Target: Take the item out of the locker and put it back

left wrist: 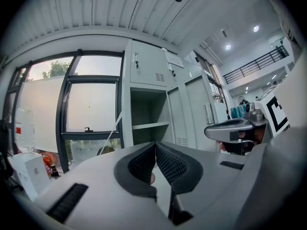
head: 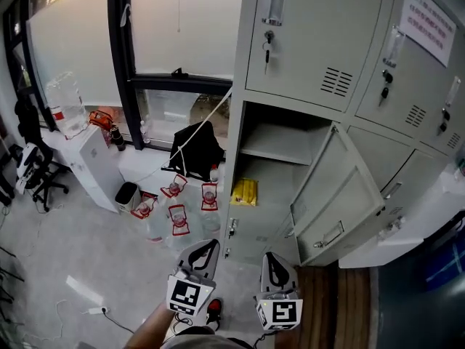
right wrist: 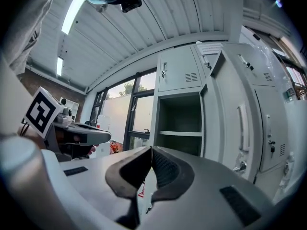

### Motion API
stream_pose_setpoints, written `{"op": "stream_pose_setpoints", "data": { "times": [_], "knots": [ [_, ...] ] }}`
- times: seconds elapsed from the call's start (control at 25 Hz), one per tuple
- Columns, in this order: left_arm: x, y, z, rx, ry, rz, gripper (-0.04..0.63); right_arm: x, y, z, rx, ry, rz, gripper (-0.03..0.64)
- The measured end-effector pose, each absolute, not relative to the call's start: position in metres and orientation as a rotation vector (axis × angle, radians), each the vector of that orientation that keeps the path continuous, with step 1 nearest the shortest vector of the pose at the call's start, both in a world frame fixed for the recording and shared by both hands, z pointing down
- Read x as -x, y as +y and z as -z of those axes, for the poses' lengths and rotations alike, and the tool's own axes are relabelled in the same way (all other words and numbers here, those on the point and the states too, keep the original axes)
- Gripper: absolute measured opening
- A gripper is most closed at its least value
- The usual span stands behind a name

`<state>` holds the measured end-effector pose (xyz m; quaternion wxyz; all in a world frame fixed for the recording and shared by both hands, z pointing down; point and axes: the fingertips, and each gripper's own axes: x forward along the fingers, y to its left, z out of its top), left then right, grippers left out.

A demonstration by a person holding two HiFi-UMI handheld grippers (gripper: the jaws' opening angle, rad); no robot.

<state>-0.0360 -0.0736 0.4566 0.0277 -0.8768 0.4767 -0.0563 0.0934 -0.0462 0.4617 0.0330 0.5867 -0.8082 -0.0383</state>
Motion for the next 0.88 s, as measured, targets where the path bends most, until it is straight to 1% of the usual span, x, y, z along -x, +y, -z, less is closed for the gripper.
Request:
{"op": "stream_pose_setpoints", "data": {
  "times": [0.2,0.44,0.88],
  "knots": [
    [0.041,-0.129,-0.47,2.738,1.456,0.207,0.021,-0.085,-0.105,-0.478,-1.809,-2.456,0.067,0.018],
    [0.044,-0.181,-0.489,2.78,1.445,0.23,0.021,-0.072,-0.162,-0.498,-1.758,-2.415,0.112,0.018],
    [0.047,-0.236,-0.525,2.844,1.438,0.32,0.021,-0.065,-0.231,-0.54,-1.71,-2.326,0.017,0.02]
  ]
}}
